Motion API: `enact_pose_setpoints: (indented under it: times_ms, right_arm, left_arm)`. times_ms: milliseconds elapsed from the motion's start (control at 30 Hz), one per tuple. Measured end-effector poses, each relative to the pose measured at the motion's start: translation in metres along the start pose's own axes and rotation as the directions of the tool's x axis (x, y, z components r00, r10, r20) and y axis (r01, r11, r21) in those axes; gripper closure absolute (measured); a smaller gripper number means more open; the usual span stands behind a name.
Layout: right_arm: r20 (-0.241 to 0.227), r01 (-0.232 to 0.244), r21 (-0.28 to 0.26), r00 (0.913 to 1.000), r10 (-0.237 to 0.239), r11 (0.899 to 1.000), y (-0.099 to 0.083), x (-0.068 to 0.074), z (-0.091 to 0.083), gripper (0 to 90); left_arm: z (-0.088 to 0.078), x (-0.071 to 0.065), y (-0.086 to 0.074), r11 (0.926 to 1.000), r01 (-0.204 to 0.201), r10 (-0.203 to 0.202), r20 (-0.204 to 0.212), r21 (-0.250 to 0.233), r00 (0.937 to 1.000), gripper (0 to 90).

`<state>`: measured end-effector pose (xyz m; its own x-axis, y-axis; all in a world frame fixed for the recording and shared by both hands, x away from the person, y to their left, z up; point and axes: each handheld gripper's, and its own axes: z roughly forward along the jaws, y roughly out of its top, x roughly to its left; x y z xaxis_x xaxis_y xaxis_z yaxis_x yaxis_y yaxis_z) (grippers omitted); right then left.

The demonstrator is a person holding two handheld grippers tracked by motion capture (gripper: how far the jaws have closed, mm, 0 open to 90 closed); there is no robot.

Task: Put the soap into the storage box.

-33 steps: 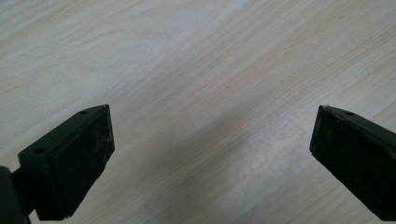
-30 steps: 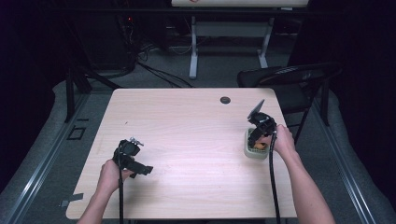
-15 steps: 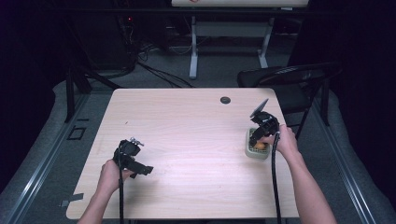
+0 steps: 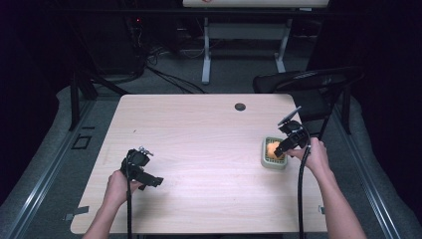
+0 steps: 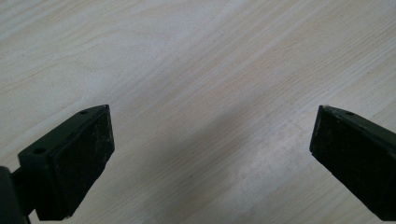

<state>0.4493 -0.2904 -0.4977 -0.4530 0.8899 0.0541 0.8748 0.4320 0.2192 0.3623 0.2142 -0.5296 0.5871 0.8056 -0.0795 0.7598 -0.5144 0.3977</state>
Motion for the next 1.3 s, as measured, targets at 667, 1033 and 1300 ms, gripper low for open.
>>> enact_pose_setpoints:
  times_ms: [667,1033,1300]
  right_arm:
    - [-0.052,-0.100,-0.033,0.9938,0.098,0.994,-0.030,-0.010,0.013,55.2]
    - [-0.042,-0.091,-0.027,0.9951,0.090,0.995,-0.031,-0.014,0.010,62.1]
    - [-0.017,-0.126,-0.057,0.9920,0.125,0.990,-0.034,-0.017,0.010,63.2]
  left_arm:
    - [0.000,0.000,-0.001,1.0000,0.004,-0.004,0.000,-0.001,1.0000,0.0]
    - [-0.001,0.001,-0.003,1.0000,0.007,-0.007,-0.002,0.001,1.0000,0.0]
    - [0.000,0.000,-0.002,1.0000,0.002,-0.002,-0.003,-0.001,1.0000,0.0]
